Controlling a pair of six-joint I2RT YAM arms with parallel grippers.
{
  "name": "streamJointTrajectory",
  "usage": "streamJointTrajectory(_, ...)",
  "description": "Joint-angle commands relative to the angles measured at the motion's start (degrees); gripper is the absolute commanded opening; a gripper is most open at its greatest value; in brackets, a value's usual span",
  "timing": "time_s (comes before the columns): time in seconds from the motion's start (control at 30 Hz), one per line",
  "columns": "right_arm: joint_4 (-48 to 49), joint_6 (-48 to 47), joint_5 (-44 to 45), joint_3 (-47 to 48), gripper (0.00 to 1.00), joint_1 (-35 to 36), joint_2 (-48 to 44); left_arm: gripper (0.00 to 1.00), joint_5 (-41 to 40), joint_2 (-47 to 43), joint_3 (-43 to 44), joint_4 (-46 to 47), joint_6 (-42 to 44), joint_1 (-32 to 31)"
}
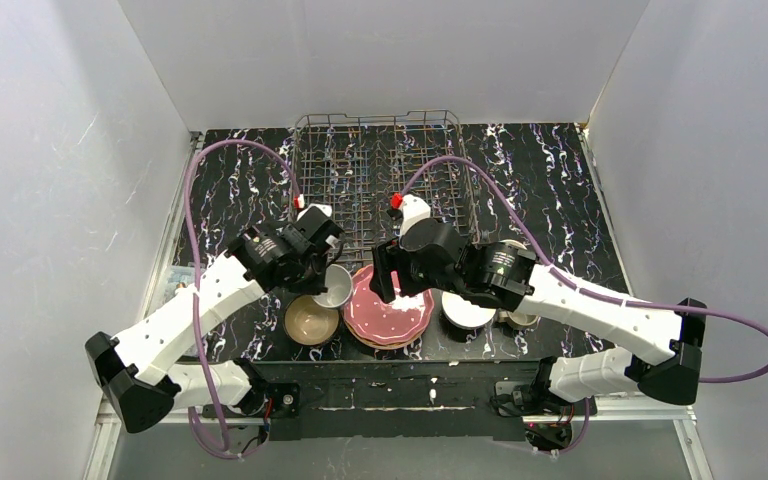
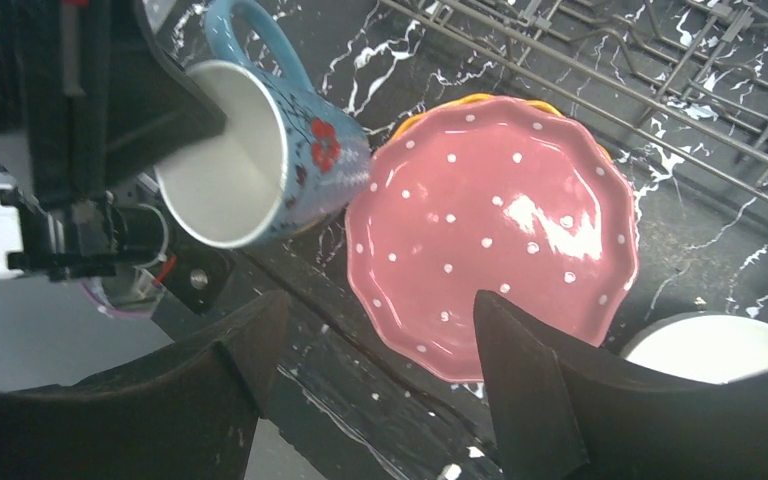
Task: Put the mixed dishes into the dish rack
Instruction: Pick up the cup at the center of the board.
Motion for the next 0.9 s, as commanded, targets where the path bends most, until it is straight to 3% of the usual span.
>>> streamJointTrajectory(0.0, 5.3, 5.1, 2.9, 0.4, 0.76, 0.7, 0.2, 0.00, -5.6, 0.4, 3.9, 0.0, -4.0, -3.4)
streamJointTrajectory(0.87, 8.6, 11.7, 6.5, -5.1, 0.62, 0.9, 1.5, 0.00, -8.0, 7.1, 10.6, 0.5, -7.7, -12.5)
